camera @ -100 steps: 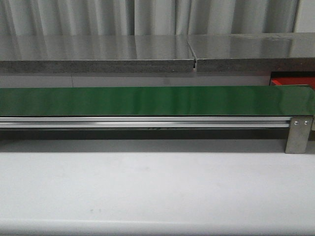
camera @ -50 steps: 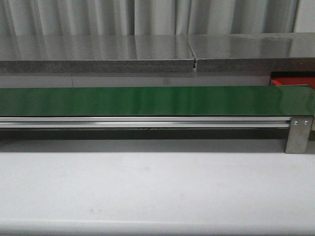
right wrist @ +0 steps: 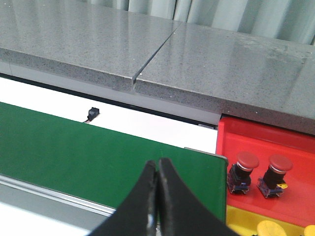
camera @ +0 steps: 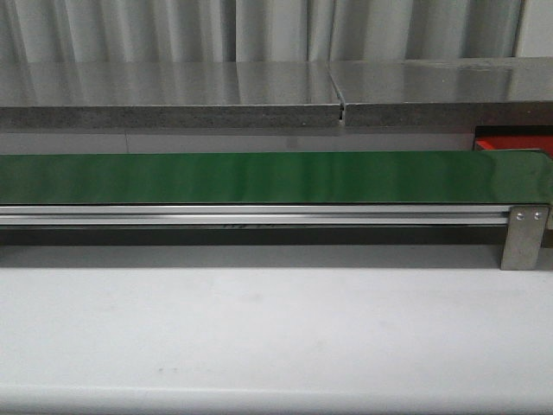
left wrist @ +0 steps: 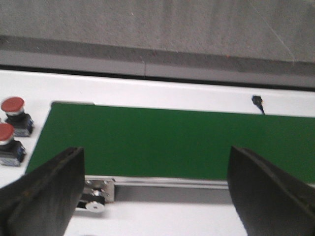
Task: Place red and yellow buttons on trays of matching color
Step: 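Lift the right gripper and hold it above the trays, then move the left gripper over a red button in the cluster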
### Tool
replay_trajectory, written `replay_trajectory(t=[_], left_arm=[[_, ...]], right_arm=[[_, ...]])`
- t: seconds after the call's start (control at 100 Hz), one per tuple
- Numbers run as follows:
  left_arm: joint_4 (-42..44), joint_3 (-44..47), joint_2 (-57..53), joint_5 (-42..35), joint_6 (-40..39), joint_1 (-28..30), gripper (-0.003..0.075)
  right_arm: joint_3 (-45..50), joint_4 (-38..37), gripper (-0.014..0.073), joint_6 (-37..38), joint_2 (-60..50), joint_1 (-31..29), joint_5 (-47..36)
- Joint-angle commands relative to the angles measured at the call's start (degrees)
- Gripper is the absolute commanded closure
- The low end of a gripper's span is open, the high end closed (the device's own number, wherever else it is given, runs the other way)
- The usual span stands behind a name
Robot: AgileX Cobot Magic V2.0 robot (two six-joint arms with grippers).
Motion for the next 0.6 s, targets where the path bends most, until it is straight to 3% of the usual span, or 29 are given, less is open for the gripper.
replay_trajectory(t=[0.0,0.31,0.59], left_arm=[[-0.5,-6.3,3.4,-2.3,-0.7,3.4,0.0136],[-3.9,-20.1,20.8,6.0,-5.0,17.6,0.0136],[-7.9,-25.7,37.3,6.0,-5.0,23.3,0.0136]], right_arm=[[-1.4,0.7,0.0711,-0.4,-0.4,0.0,-1.1],[-1.4,0.7,0.0711,-0.4,-0.4,0.0,-1.1],[-1.4,0.7,0.0711,-0.4,-0.4,0.0,-1.1]])
